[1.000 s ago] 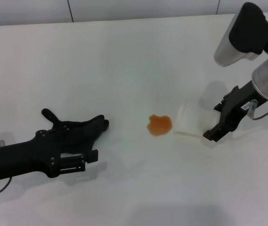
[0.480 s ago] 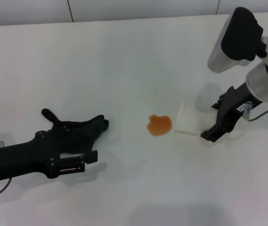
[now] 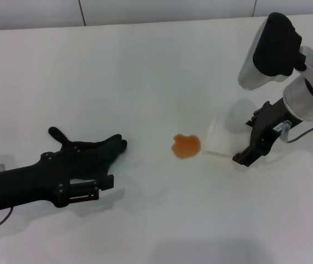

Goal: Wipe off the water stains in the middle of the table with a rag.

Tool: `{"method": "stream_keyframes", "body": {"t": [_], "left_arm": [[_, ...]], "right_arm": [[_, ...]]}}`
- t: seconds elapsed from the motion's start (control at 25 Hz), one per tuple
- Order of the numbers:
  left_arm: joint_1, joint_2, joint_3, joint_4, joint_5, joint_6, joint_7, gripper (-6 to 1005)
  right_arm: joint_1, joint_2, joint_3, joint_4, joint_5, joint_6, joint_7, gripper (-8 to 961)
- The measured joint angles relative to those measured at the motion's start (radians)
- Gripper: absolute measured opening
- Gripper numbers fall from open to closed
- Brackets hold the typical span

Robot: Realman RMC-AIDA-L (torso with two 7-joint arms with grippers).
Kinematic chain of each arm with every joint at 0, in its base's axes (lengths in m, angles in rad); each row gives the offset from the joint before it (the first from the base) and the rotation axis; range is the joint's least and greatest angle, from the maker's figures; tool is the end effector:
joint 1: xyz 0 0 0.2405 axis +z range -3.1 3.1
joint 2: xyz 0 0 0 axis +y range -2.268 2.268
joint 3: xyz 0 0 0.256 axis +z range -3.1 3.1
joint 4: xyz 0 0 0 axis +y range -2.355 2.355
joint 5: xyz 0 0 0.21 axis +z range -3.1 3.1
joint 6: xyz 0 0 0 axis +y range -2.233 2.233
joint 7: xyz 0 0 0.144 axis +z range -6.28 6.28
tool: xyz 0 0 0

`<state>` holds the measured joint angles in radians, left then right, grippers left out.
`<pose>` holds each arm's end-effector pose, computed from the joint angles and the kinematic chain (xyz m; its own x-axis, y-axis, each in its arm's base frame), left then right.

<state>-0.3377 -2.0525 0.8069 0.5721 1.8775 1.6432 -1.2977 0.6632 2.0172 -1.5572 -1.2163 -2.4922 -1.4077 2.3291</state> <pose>-0.3039 0.2619 -0.0105 0.7158 0.4312 0.5493 0.5331 -0.8455 -0.0309 0.1753 0.3663 -0.0261 0.8633 -0.3744 0.3385 -0.2649 -0.9070 -0.3274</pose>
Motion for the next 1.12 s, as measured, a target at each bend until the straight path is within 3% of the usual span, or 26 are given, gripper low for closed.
{"method": "stream_keyframes", "body": {"t": [0.32,0.52,0.88,0.96,1.12], "left_arm": [[-0.002,0.000,-0.002,0.000,0.000,0.000,0.000,857],[-0.004,0.000,-0.002,0.002,0.000,0.000,0.000,857],[-0.001,0.000,-0.002,0.004,0.000,0.000,0.000,857],[-0.001,0.000,-0.002,0.003,0.000,0.000,0.000,857],[-0.004,0.000,-0.002,0.002,0.000,0.000,0.000,857]], "right_arm": [[-0.002,-0.001,0.001,-0.001,-0.001,0.013,-0.001,853],[-0.002,-0.002,-0.001,-0.002,-0.001,0.008,-0.001,741],[-0.024,-0.003,0.031,-0.070,0.018,0.004,-0.002,634],[-0.089,-0.004,0.106,-0.188,0.116,0.036,-0.044,633],[-0.170,-0.004,0.157,-0.251,0.267,0.114,-0.145,631]]}}
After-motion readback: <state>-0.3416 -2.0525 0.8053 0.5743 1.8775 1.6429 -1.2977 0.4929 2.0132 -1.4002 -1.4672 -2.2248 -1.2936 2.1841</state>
